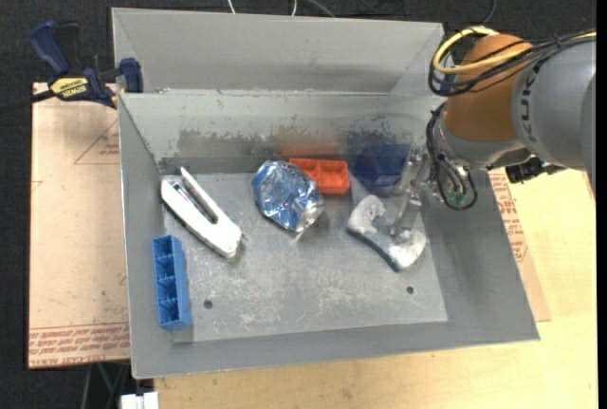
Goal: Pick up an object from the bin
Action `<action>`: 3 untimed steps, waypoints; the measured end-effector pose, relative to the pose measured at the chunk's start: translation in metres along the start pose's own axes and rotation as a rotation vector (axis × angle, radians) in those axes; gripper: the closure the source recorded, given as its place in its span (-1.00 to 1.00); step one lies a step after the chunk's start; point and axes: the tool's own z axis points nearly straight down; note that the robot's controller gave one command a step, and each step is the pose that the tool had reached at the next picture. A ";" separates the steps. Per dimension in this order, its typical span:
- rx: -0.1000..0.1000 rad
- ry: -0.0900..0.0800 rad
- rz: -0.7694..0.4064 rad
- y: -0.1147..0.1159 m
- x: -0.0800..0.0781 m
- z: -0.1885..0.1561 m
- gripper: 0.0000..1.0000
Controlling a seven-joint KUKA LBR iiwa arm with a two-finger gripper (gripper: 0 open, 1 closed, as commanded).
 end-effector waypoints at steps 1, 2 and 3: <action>0.002 0.011 0.033 0.035 0.023 0.010 1.00; 0.002 0.011 0.033 0.035 0.023 0.010 1.00; 0.002 0.021 0.033 0.036 0.028 -0.008 1.00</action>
Offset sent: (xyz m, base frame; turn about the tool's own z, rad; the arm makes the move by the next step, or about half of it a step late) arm 0.0000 0.0000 0.0000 0.0000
